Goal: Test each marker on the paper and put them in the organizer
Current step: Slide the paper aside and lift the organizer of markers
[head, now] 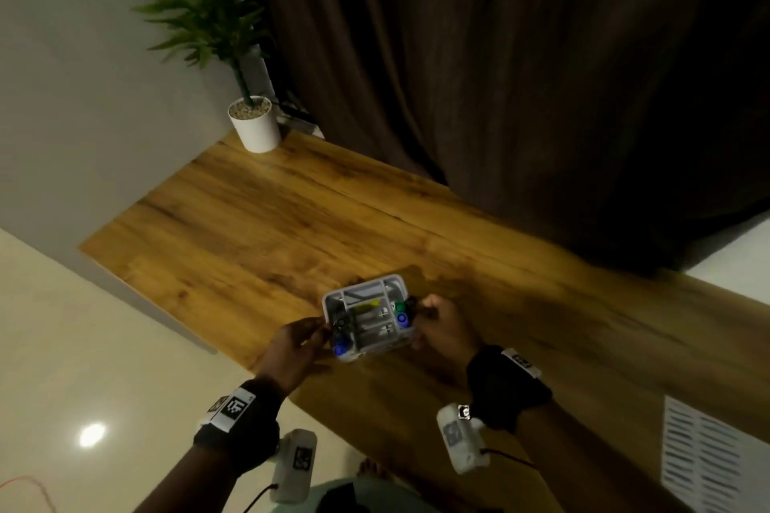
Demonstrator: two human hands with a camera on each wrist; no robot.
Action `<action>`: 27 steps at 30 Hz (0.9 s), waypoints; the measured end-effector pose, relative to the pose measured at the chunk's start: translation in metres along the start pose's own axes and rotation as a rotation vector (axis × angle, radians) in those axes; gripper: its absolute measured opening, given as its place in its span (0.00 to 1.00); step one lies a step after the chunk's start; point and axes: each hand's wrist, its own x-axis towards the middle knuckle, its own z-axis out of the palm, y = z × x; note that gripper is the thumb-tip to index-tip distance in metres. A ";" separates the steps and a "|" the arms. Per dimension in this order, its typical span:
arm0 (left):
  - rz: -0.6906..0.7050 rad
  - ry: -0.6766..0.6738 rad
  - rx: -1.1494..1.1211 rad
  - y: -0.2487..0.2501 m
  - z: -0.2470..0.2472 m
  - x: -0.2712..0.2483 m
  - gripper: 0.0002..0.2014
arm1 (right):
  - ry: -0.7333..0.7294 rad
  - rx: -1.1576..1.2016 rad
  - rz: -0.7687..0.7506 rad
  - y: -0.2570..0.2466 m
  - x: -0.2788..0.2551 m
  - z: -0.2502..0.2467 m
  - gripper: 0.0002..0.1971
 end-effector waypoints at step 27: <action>0.292 -0.213 0.363 0.159 0.105 0.198 0.12 | 0.317 0.033 0.181 -0.068 0.106 -0.142 0.04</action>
